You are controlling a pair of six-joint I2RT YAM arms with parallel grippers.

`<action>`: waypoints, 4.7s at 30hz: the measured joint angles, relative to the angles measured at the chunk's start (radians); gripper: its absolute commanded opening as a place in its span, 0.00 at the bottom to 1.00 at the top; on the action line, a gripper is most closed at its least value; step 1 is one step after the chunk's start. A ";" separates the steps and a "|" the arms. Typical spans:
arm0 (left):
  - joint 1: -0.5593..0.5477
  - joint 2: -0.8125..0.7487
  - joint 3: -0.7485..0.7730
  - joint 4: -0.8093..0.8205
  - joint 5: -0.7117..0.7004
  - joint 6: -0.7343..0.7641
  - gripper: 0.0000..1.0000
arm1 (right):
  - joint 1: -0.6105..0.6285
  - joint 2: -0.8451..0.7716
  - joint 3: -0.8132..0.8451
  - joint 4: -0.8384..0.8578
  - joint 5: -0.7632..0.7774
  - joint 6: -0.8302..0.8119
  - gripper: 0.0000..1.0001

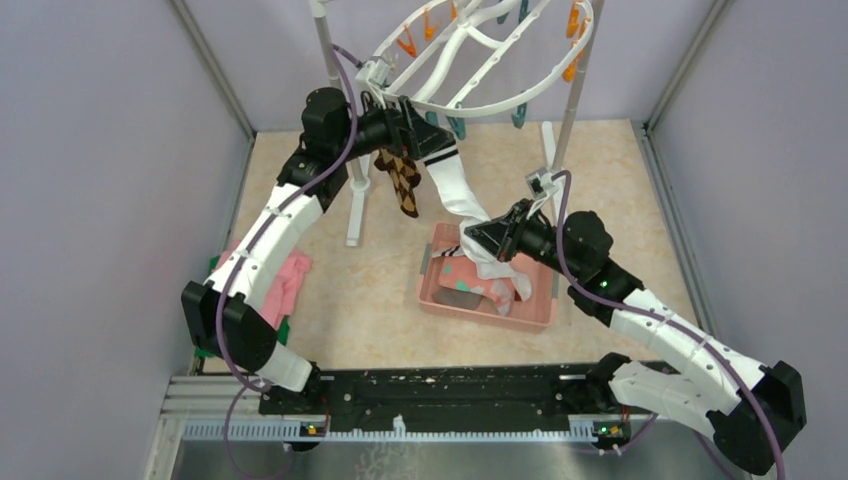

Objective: Remove the socks clipped to the hanger

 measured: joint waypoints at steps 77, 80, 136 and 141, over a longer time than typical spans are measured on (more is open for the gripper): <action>-0.039 0.120 0.119 0.057 -0.032 0.020 0.00 | -0.003 -0.069 -0.065 -0.123 0.196 -0.066 0.77; -0.069 0.124 0.139 0.043 -0.042 0.031 0.00 | -0.005 -0.032 -0.078 -0.016 0.243 -0.145 0.86; -0.171 0.137 0.213 -0.058 -0.125 0.090 0.00 | -0.351 1.072 0.575 -0.261 -0.096 -0.011 0.73; -0.171 0.137 0.213 -0.058 -0.125 0.090 0.00 | -0.349 1.106 0.610 -0.276 -0.141 -0.008 0.48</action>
